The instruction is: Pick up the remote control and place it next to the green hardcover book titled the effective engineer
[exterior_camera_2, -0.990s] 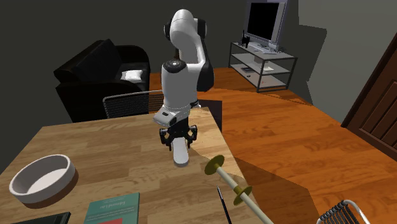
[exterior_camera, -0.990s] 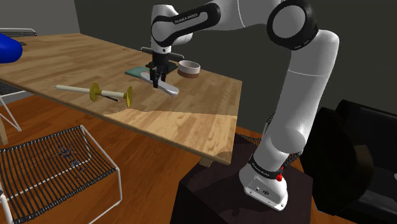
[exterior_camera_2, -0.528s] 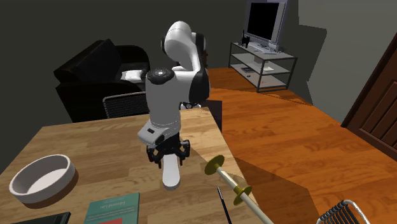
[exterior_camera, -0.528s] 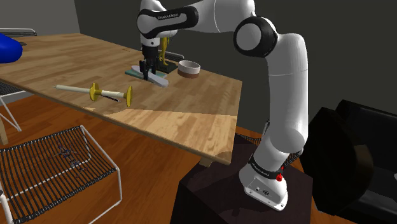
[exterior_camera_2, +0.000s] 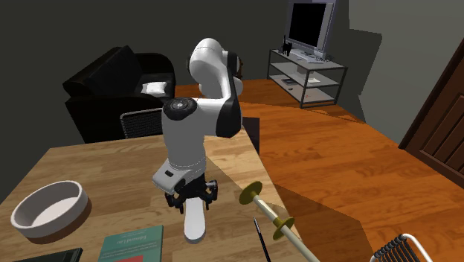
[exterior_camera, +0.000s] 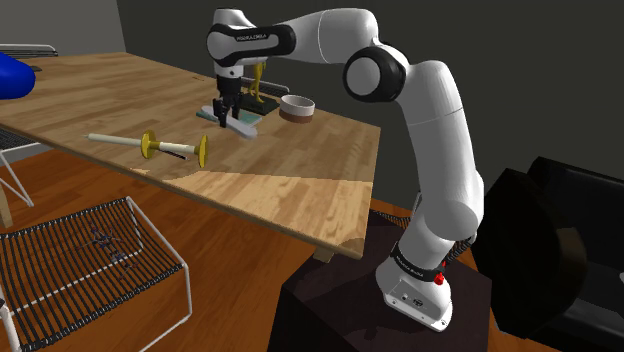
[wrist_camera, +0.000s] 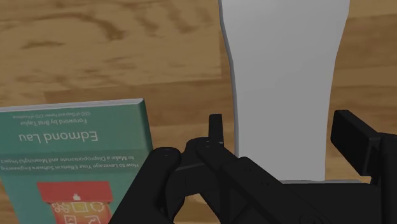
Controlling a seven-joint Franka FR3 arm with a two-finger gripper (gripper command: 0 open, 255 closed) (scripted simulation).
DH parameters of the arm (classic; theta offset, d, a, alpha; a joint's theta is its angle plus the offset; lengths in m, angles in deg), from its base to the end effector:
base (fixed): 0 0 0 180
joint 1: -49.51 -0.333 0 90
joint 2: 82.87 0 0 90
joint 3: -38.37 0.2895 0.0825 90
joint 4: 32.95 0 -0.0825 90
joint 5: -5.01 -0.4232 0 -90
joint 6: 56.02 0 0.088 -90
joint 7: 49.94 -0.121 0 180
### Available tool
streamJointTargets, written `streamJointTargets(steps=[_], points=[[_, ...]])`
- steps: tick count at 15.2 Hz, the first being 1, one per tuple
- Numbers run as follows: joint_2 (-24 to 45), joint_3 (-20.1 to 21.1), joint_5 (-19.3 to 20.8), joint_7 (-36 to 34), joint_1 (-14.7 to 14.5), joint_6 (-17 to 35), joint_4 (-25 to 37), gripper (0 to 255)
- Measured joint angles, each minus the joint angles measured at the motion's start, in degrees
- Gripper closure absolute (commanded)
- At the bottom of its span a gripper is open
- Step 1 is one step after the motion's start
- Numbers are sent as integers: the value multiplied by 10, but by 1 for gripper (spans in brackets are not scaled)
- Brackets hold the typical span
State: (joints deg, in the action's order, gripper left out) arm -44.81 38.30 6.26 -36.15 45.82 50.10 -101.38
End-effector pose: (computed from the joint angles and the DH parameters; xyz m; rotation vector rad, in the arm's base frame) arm 0.7585 0.0462 0.3475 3.0831 0.4821 -0.0130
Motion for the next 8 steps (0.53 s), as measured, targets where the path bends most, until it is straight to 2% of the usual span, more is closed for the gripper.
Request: streamJointTargets(steps=[8], points=[[9, 0, 0, -1, 0, 55, -46, 255]])
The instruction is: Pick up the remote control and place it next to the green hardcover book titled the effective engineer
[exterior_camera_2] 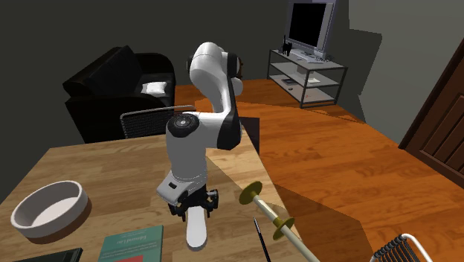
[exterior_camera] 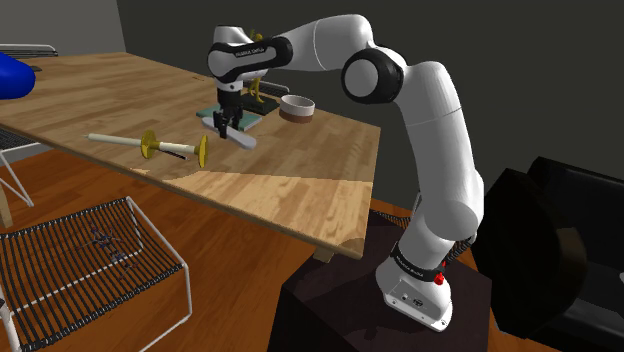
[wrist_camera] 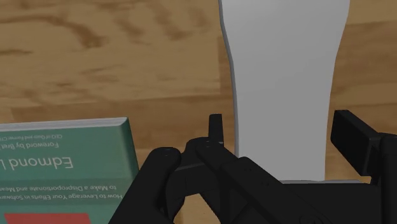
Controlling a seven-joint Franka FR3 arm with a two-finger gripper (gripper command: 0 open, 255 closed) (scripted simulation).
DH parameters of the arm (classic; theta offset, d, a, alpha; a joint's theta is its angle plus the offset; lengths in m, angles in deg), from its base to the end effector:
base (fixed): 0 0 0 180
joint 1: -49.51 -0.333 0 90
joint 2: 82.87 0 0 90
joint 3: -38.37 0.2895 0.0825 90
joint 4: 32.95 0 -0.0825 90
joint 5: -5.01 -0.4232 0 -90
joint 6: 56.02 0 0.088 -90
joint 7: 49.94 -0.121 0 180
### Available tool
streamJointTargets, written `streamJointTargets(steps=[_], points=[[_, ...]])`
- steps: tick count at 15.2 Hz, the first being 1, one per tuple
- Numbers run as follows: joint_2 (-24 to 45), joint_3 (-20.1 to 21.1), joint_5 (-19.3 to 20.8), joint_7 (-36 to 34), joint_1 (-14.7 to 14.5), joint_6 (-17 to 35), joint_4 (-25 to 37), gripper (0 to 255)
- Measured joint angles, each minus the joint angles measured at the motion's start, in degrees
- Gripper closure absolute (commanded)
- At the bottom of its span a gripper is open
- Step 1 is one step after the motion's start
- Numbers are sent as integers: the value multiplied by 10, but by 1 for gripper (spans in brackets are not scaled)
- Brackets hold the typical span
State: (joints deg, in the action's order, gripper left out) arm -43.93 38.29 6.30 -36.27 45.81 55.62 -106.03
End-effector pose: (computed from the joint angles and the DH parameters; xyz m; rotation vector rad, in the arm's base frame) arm 0.7552 0.0462 0.3026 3.0829 0.4824 -0.0133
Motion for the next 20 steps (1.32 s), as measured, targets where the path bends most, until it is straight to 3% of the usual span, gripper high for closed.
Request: streamJointTargets(steps=[7, 8, 14, 20], points=[[5, 0, 0, 0, 0, 10, -4, 255], [5, 0, 0, 0, 0, 10, -4, 0], [5, 0, 0, 0, 0, 10, -4, 0], [-9, 0, 0, 0, -1, -51, 44, 0]])
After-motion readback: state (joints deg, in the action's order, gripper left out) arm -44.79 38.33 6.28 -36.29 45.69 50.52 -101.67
